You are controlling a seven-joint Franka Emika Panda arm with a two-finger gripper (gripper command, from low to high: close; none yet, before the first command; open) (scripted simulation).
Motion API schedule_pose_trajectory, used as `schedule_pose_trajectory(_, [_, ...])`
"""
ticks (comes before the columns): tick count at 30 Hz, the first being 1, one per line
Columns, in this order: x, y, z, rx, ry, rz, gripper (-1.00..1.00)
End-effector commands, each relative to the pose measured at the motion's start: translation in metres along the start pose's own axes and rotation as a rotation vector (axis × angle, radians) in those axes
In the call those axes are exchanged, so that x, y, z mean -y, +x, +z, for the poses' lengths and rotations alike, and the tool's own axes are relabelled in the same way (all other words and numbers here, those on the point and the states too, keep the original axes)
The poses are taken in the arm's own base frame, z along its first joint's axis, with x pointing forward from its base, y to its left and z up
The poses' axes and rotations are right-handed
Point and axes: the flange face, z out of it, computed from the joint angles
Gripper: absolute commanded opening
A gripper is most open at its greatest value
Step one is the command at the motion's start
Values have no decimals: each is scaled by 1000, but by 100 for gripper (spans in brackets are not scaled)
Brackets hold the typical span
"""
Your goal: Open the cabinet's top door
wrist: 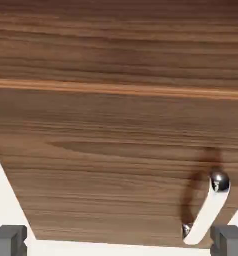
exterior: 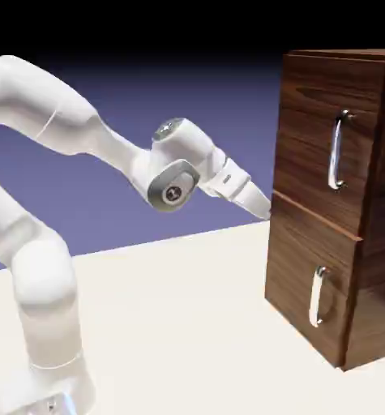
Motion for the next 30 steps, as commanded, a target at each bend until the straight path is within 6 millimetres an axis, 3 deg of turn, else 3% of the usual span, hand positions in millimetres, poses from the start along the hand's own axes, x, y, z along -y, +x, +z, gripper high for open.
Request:
schedule_pose_trajectory(1, [5,2,-4,-8,10,-5,100])
schedule_pose_trajectory(15, [53,25,-53,-129,146,-50,100])
schedule_pose_trajectory(30, [60,51,-89,-274,283,-52,100])
